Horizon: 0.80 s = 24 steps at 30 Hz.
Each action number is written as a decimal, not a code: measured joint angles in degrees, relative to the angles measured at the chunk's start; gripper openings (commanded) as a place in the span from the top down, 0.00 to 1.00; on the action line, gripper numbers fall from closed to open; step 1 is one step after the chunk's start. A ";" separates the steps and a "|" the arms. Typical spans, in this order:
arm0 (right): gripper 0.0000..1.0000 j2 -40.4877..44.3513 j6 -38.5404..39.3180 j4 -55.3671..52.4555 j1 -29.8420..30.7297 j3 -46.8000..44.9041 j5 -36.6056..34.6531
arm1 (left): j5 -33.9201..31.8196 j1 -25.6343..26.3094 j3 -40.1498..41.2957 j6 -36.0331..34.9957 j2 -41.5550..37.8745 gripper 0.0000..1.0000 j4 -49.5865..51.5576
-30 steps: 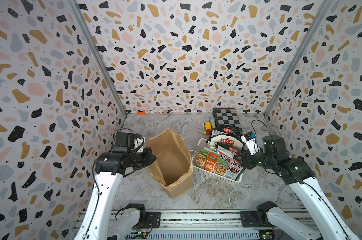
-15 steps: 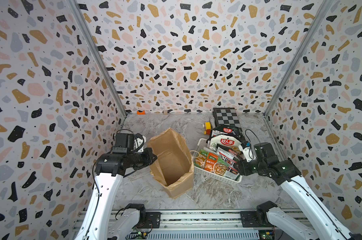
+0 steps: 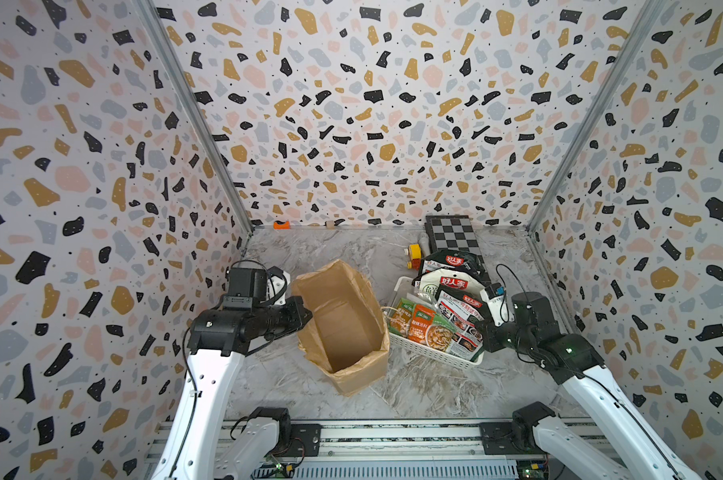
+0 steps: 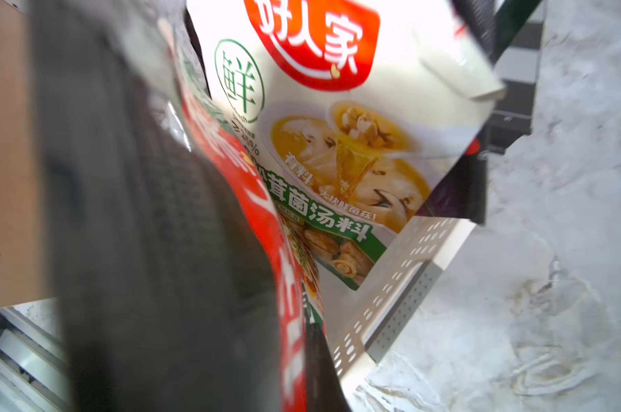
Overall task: Place the condiment packets inside the bag
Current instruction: Pick up the condiment packet from the storage box.
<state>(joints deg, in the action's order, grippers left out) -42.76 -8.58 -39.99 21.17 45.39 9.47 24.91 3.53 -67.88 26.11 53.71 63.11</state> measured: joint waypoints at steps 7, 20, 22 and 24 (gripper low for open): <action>1.00 5.25 4.98 -1.86 0.00 7.76 1.55 | -0.55 0.00 0.02 -0.04 0.33 1.00 0.07; 1.00 -10.25 5.01 5.29 0.26 39.60 22.43 | -0.17 0.00 0.02 -0.04 2.14 1.00 -0.26; 1.00 -13.79 1.53 9.14 1.09 42.45 27.21 | 0.02 0.00 0.02 -0.04 2.60 1.00 -0.37; 1.00 -17.33 -1.86 13.35 2.69 44.04 30.93 | 0.11 0.00 0.02 -0.04 2.89 1.00 -0.46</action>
<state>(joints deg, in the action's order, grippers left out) -60.10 -10.44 -26.63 23.86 89.43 40.40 25.02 3.53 -67.85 26.06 56.60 62.65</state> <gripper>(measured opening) 0.030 0.053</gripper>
